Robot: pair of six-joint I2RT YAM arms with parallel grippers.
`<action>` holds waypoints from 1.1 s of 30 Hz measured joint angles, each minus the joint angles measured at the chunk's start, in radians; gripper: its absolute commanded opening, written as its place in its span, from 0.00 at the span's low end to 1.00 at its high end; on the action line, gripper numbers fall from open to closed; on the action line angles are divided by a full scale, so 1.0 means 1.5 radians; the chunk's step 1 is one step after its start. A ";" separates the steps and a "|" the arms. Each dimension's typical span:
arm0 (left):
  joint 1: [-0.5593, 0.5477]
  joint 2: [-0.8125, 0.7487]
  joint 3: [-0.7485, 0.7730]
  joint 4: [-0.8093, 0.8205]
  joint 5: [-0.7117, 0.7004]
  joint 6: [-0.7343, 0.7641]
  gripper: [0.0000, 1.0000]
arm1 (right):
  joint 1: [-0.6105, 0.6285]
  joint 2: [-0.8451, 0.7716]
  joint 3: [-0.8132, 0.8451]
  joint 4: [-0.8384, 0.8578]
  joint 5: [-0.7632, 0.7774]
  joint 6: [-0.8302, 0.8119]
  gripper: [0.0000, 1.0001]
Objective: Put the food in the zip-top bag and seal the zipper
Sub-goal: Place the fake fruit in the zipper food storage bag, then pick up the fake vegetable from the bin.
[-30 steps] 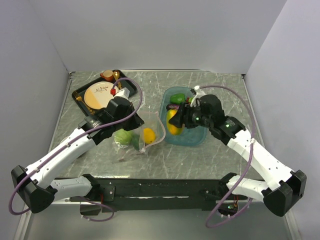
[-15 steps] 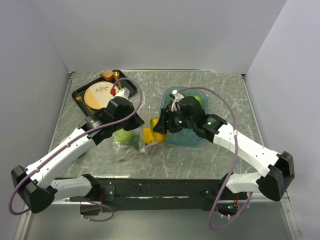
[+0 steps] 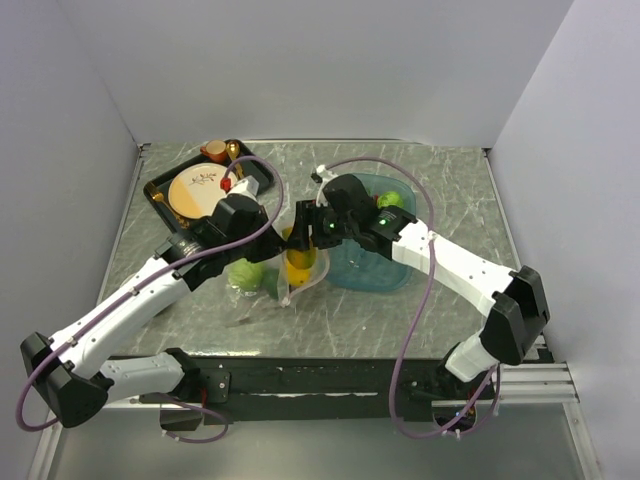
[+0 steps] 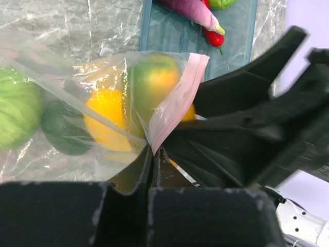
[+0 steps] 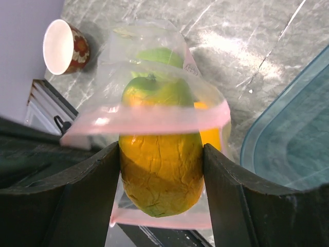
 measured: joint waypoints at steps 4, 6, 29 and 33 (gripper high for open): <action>0.000 -0.015 0.000 -0.008 -0.002 0.000 0.01 | 0.007 0.012 0.000 0.001 -0.001 0.002 0.85; 0.000 -0.024 0.000 -0.011 -0.004 0.000 0.01 | 0.007 0.011 0.000 0.003 0.000 0.003 0.93; -0.022 -0.063 0.098 -0.144 -0.188 -0.033 0.01 | -0.155 -0.203 -0.114 -0.016 0.224 -0.017 1.00; -0.021 -0.022 0.102 -0.148 -0.192 -0.027 0.01 | -0.196 -0.094 -0.112 -0.036 0.238 -0.040 1.00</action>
